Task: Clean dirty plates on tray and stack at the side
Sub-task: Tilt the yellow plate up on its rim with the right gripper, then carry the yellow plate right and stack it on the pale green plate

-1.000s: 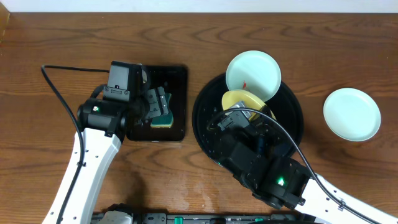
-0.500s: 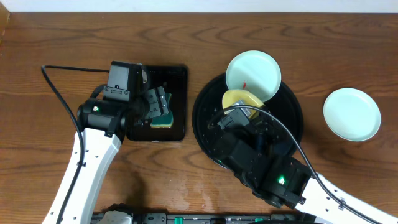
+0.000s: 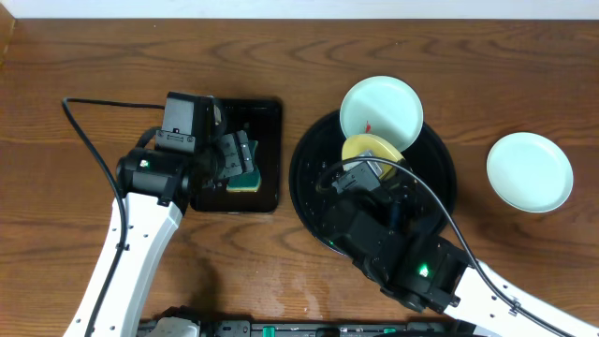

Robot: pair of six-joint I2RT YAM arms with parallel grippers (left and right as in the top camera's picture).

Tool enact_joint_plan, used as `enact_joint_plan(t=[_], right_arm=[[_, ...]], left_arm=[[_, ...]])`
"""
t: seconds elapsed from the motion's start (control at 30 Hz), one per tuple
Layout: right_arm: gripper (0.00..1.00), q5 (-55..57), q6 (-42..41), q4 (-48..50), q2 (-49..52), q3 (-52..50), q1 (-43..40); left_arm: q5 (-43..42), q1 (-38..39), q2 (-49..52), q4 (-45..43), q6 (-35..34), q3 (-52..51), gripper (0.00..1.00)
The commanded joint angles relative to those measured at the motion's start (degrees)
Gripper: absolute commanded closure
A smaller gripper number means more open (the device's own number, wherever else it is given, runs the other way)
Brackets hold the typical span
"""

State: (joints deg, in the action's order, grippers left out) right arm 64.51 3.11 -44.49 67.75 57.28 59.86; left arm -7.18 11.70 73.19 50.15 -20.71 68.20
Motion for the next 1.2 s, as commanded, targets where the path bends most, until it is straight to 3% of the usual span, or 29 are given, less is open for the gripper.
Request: enact_joint_plan(t=[0.0,0.1,0.3,0.5,0.67,0.9,1.17], right_arm=[[0.99,1.8,-2.2,-0.7,-0.1,1.1,-0.8],[0.99,-1.1,-6.4,-0.5,-0.1,1.1,-2.0],[0.99,-21.4,-22.7,-1.7,-0.1,1.1,-12.4],[0.99,-45.9,-24.7,-1.4,-1.5,1.2,-34.5],[0.99,-65.8,-23.8,-0.3,-1.7,1.2,-60.0],[0.99,-67.2,-28.6,7.5,4.5,1.2,-86.0],[0.99,-64.3,-30.5,10.5,15.7,1.2,-98.2]], left_arm=[[0.1,-0.2,-0.2,0.2,0.5,1.3,0.16],[0.1,-0.2,-0.2,0.2,0.5,1.3,0.16],[0.1,-0.2,-0.2,0.2,0.5,1.3,0.16],[0.1,-0.2,-0.2,0.2,0.5,1.3,0.16],[0.1,-0.2,-0.2,0.2,0.5,1.3,0.16],[0.1,-0.2,-0.2,0.2,0.5,1.3,0.16],[0.1,-0.2,-0.2,0.2,0.5,1.3,0.16]])
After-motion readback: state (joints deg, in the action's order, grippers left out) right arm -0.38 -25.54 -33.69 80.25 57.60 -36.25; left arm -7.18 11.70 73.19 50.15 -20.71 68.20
